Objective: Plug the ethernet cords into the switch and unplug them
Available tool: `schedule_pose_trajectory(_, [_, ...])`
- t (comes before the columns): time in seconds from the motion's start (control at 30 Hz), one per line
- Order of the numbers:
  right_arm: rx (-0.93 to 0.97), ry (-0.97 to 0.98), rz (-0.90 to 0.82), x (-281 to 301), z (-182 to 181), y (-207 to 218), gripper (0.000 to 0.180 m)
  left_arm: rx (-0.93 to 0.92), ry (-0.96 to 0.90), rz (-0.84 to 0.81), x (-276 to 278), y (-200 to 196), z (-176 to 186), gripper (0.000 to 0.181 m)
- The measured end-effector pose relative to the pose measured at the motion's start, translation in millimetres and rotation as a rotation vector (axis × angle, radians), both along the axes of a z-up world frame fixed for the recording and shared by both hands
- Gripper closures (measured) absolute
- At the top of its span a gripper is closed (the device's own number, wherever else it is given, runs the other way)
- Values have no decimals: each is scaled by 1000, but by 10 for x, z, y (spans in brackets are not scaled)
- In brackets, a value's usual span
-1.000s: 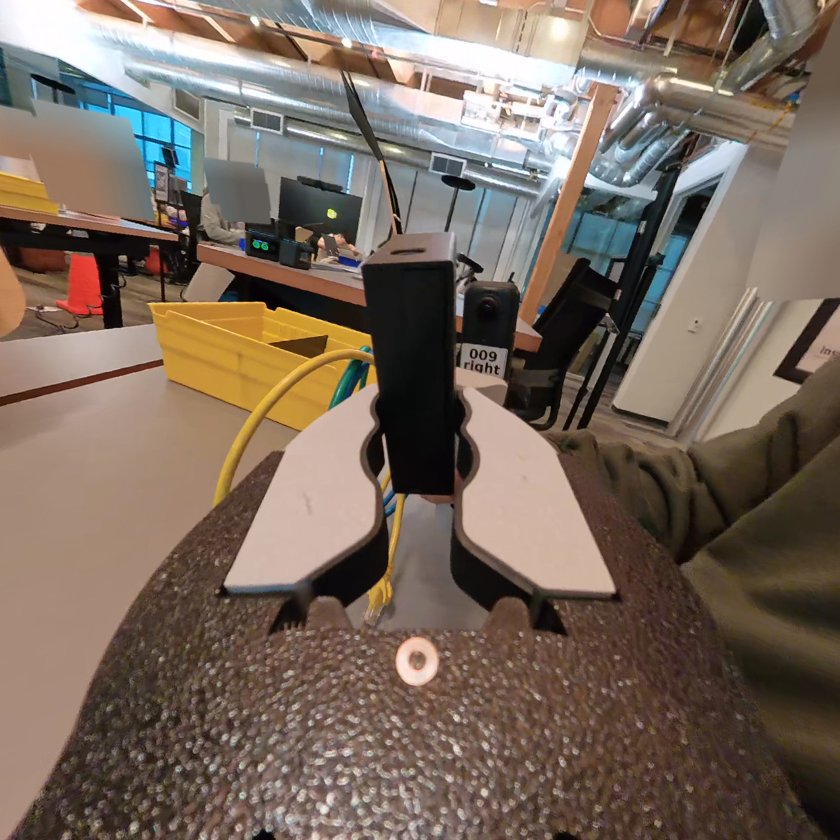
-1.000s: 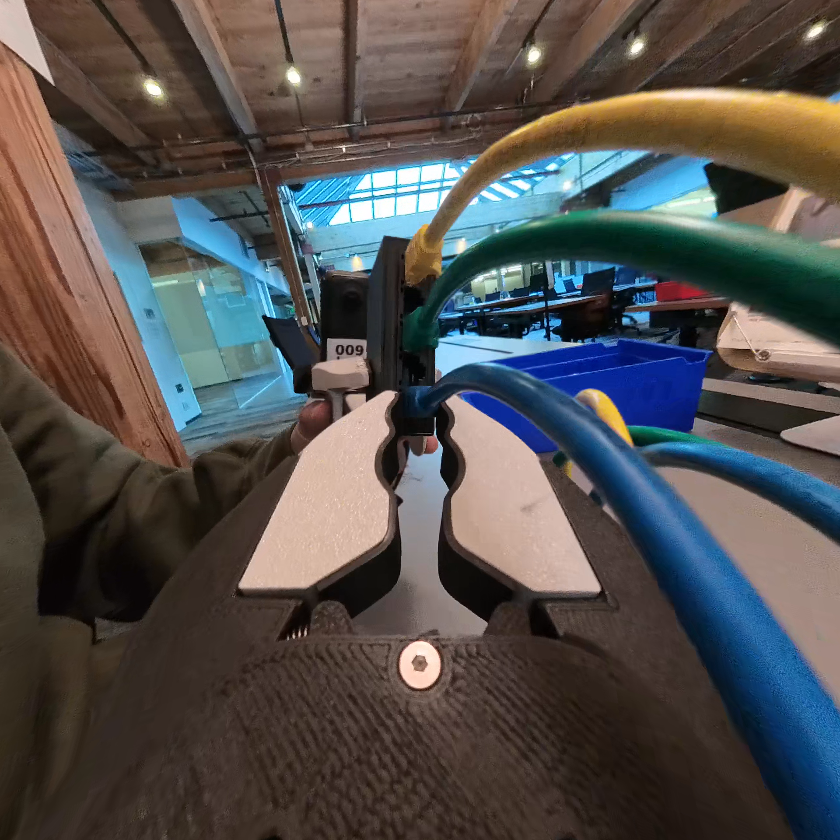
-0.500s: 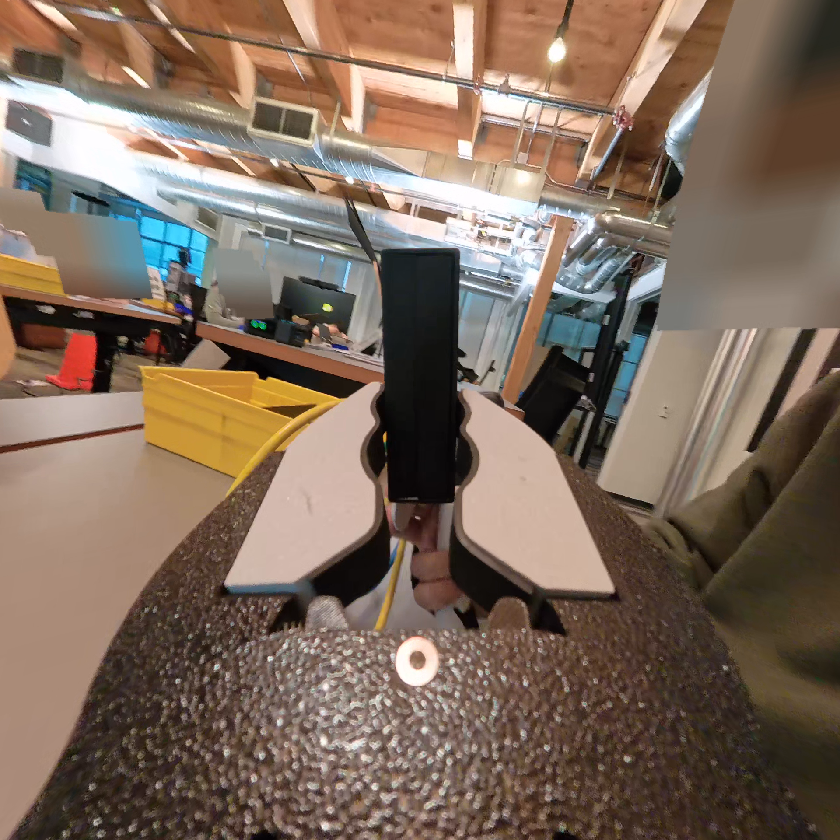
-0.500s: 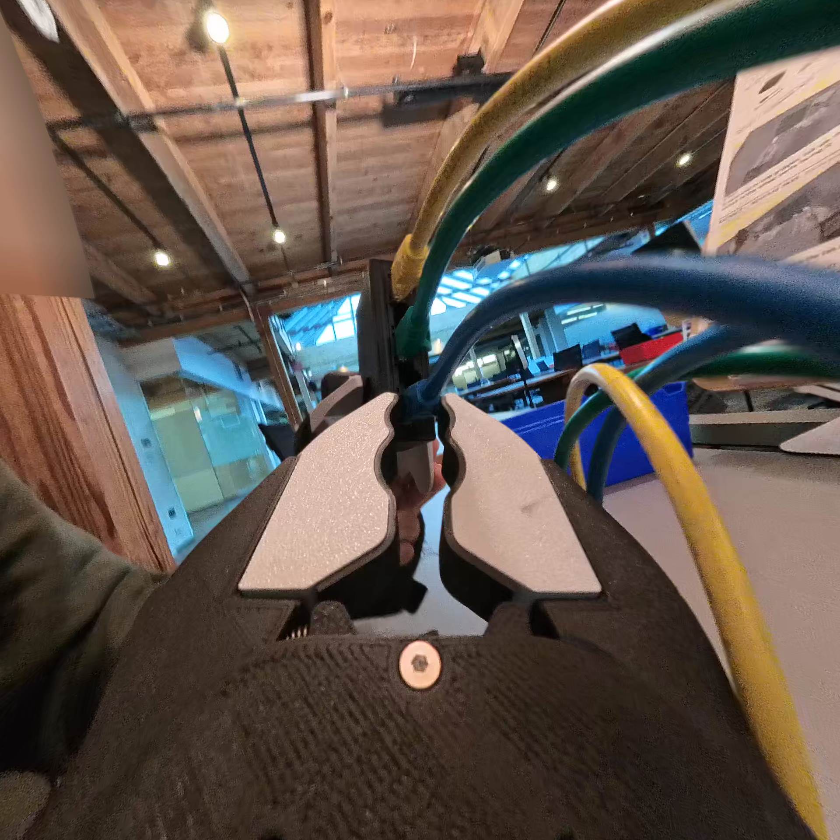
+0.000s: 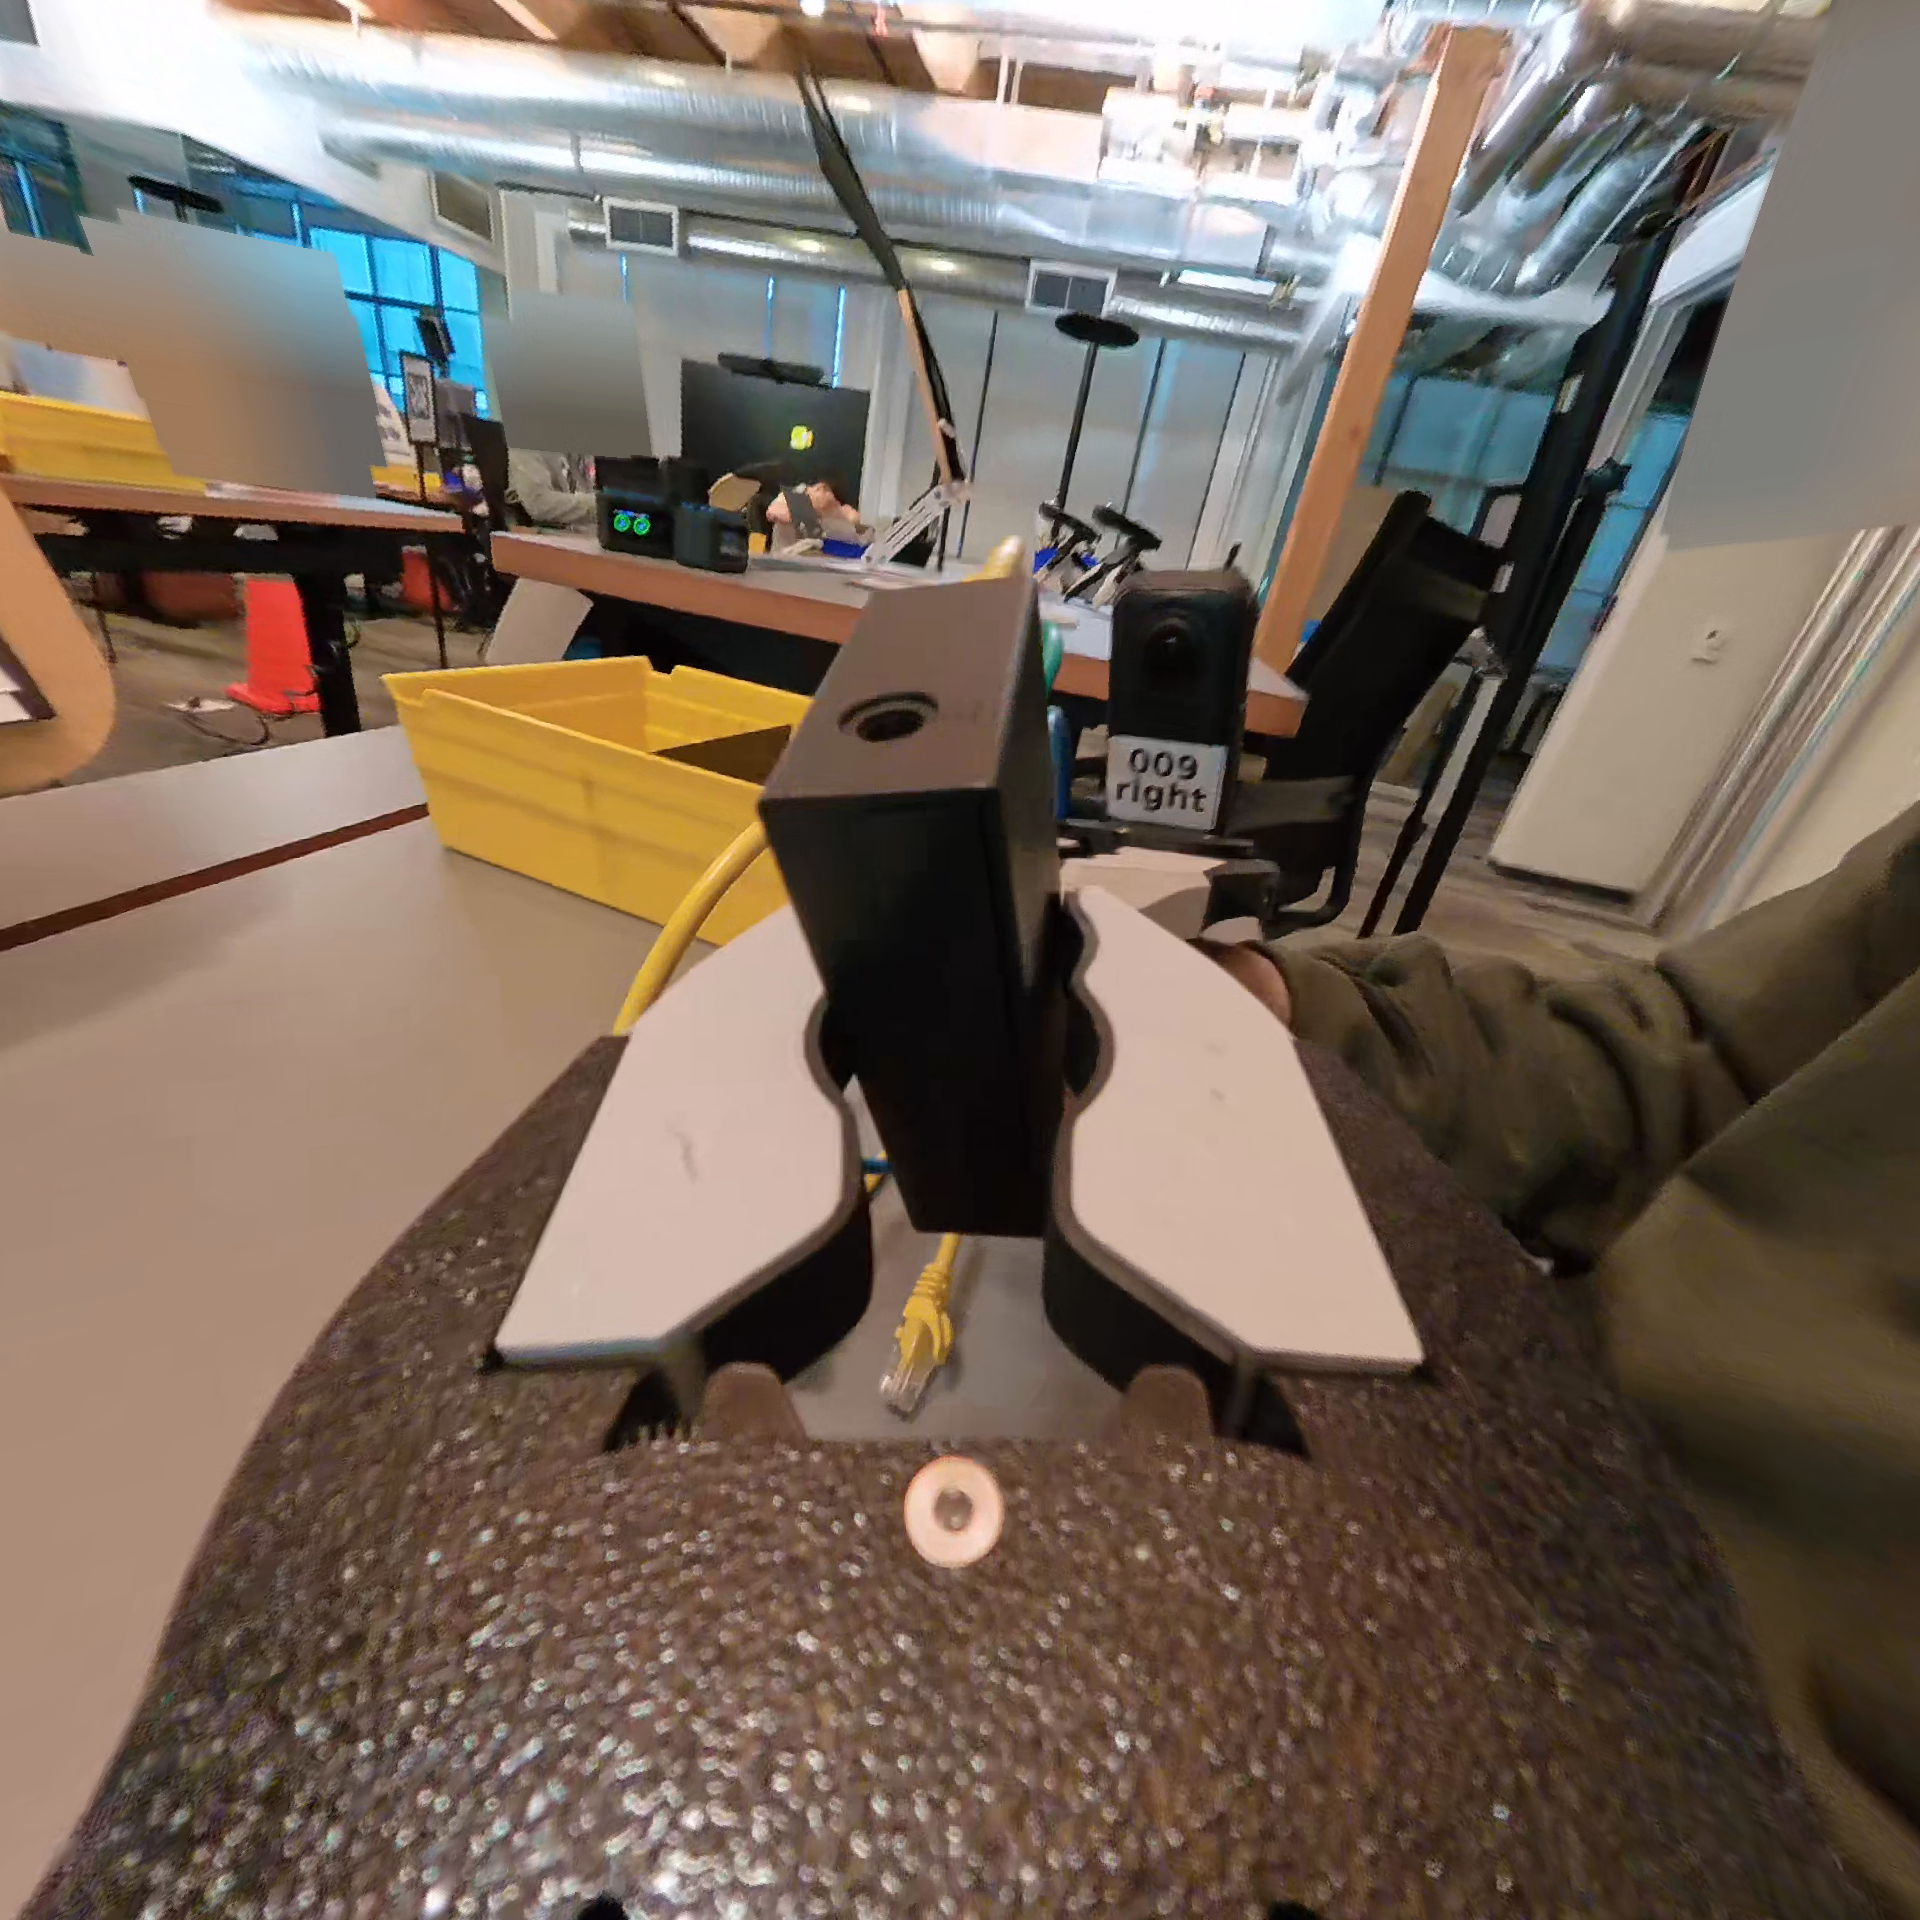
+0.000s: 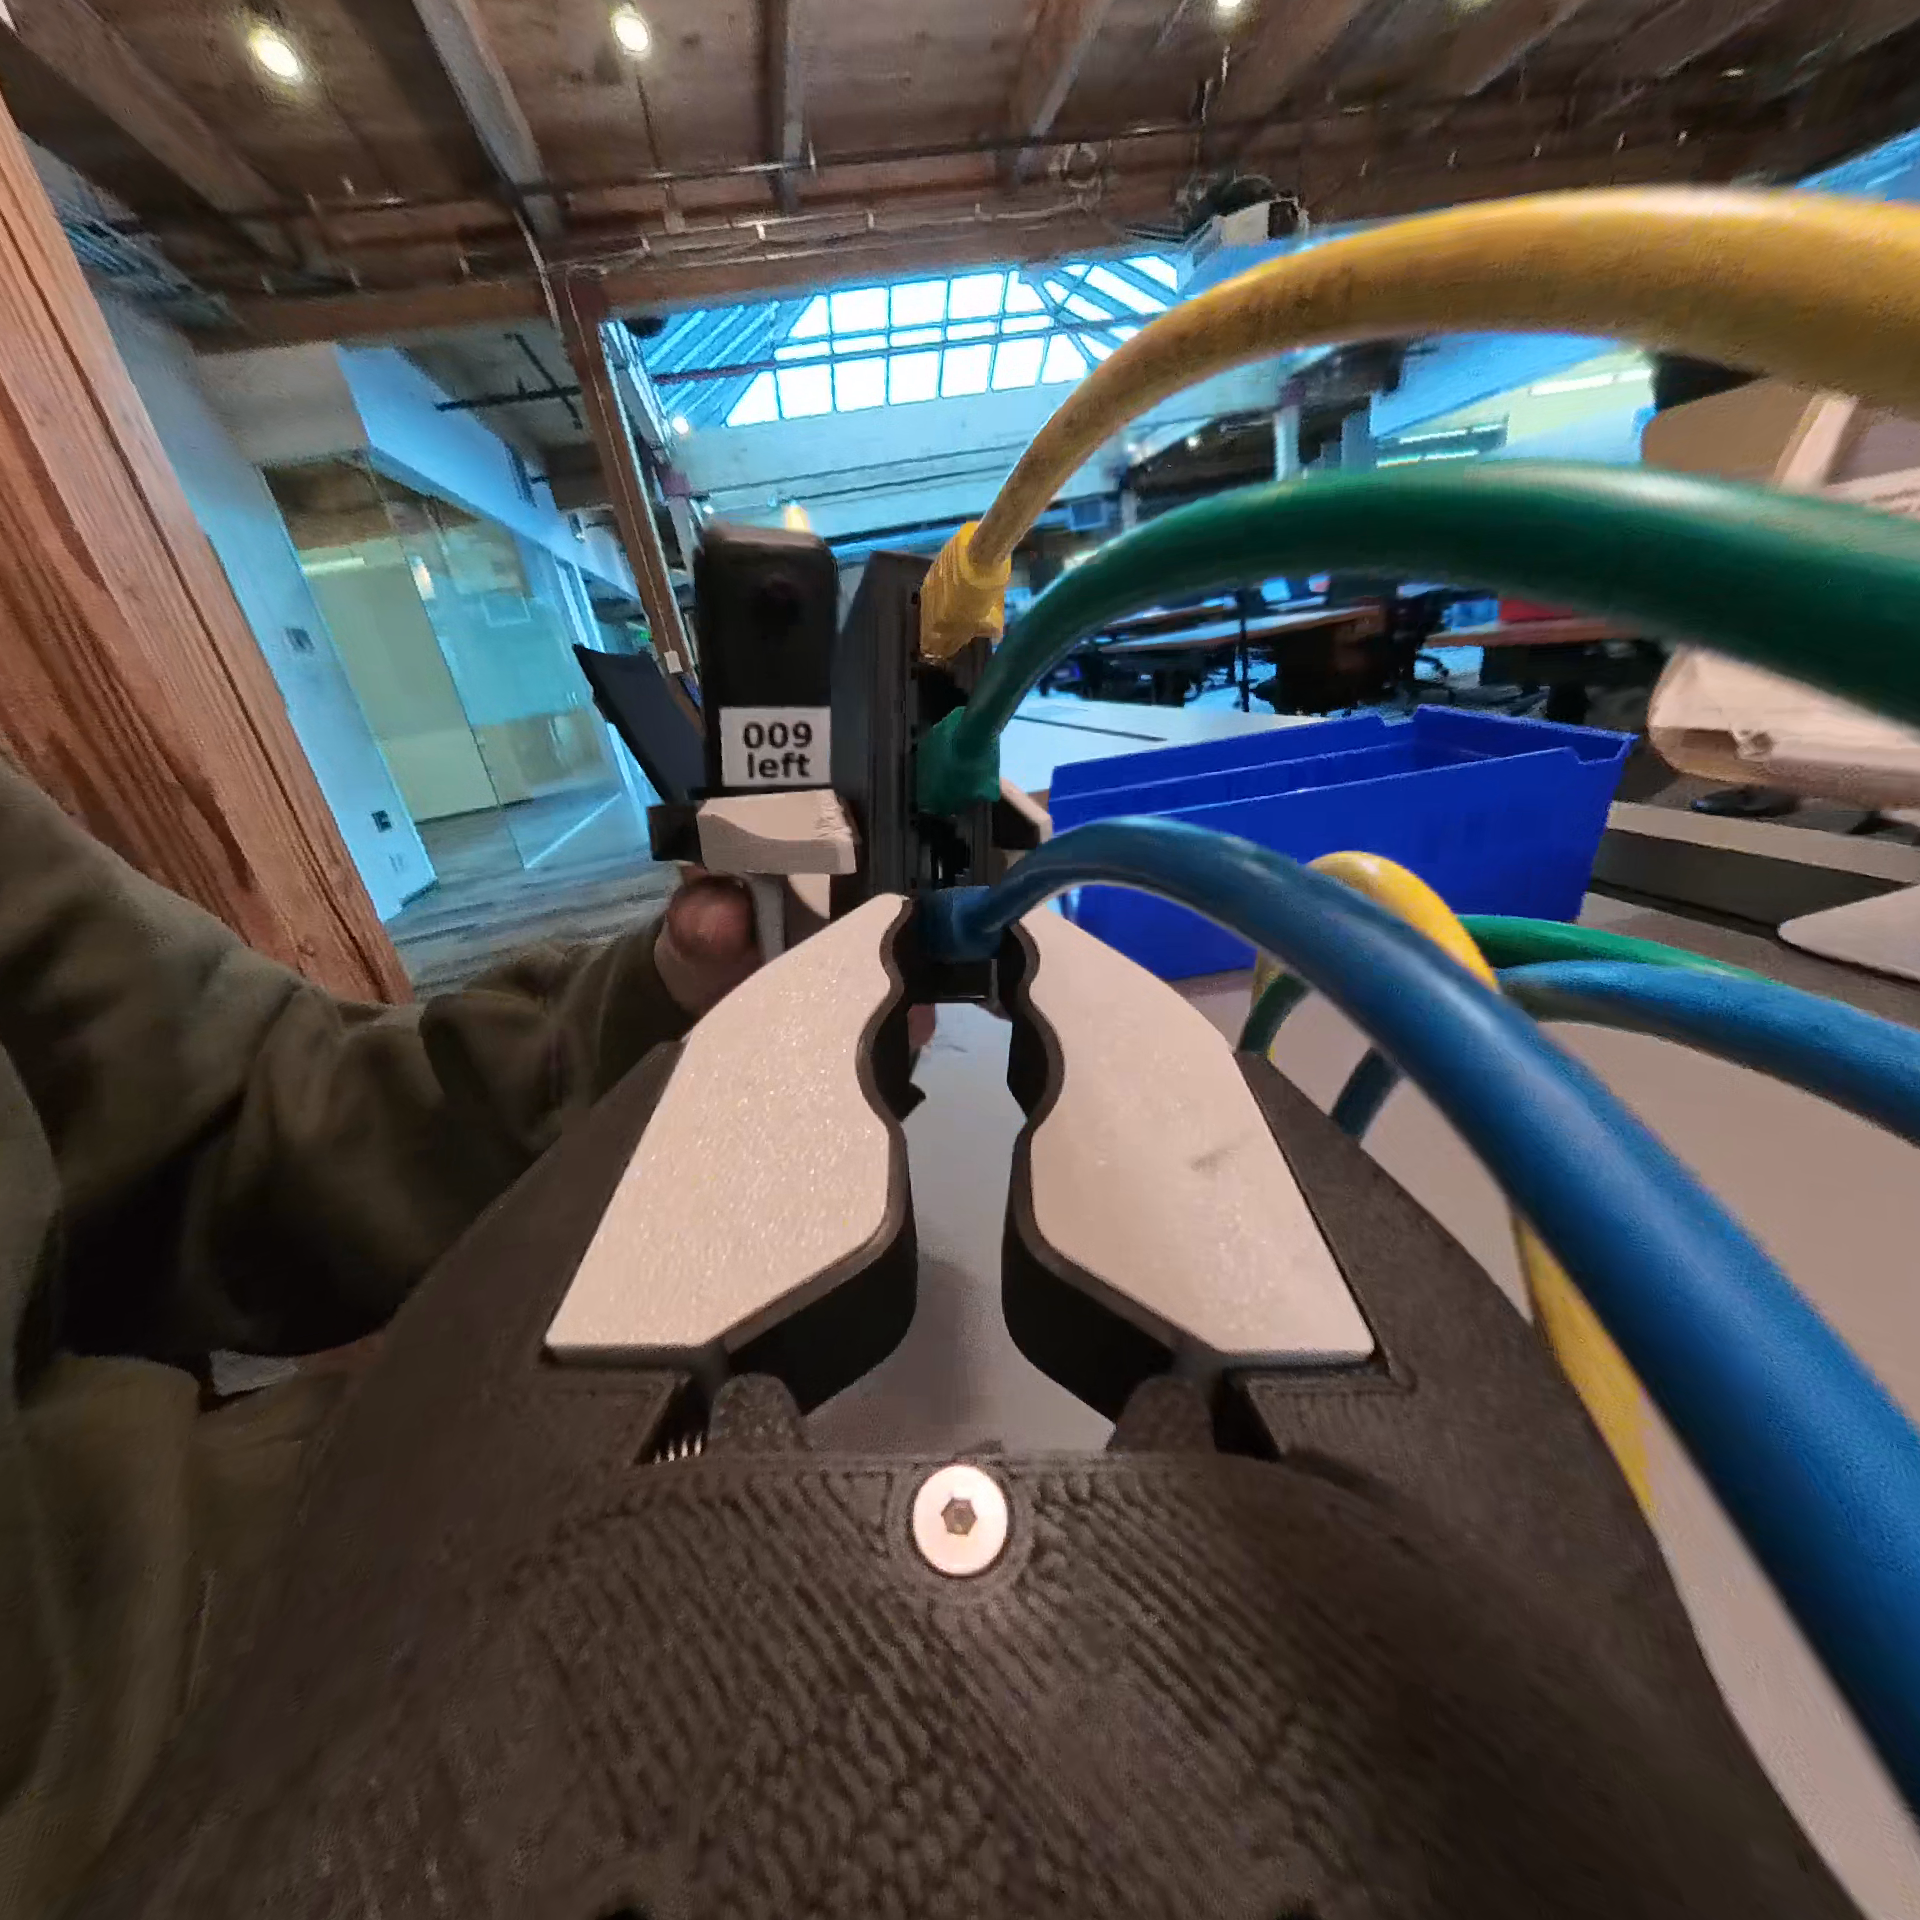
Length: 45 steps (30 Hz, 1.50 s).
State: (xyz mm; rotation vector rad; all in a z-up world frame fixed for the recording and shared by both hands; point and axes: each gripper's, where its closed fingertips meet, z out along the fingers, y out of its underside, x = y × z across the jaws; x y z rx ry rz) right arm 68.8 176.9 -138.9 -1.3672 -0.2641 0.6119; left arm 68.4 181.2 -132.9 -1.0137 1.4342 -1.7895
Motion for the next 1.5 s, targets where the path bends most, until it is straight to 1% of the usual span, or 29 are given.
schedule_pose_trajectory(0.13, [-19, -2, 13, 40, -20, -18, 165, -39, 23, -41, 8, -31, -35, 149])
schedule_pose_trajectory(0.33, [-26, 27, -1, 172, 8, -45, 165, -7, 59, -42, -4, 9, -113, 151])
schedule_pose_trajectory(0.47, [-46, 22, 24, 161, -23, -56, 165, 37, 91, -41, 14, -30, -179, 151])
schedule_pose_trajectory(0.63, [-40, 24, 21, 190, -25, -65, 165, 17, 121, -56, 41, -49, -204, 153])
schedule_pose_trajectory(0.73, [-48, 49, 2, 212, -38, -34, 165, -29, 139, -61, 57, -29, -226, 153])
schedule_pose_trajectory(0.83, [-39, 104, -12, 257, -35, -18, 165, -114, 140, -55, 95, -20, -217, 153])
schedule_pose_trajectory(0.97, [7, 215, -39, 277, 4, 11, 165, -257, 114, -66, 112, 12, -142, 153])
schedule_pose_trajectory(1.03, [17, 263, -44, 272, -6, 34, 165, -297, 113, -74, 110, 43, -134, 153])
schedule_pose_trajectory(1.33, [88, 392, -87, 337, 3, 35, 166, -288, 122, -60, 153, 10, -187, 154])
schedule_pose_trajectory(1.5, [51, 325, -99, 330, -1, 41, 166, -284, 120, -55, 155, 13, -184, 153])
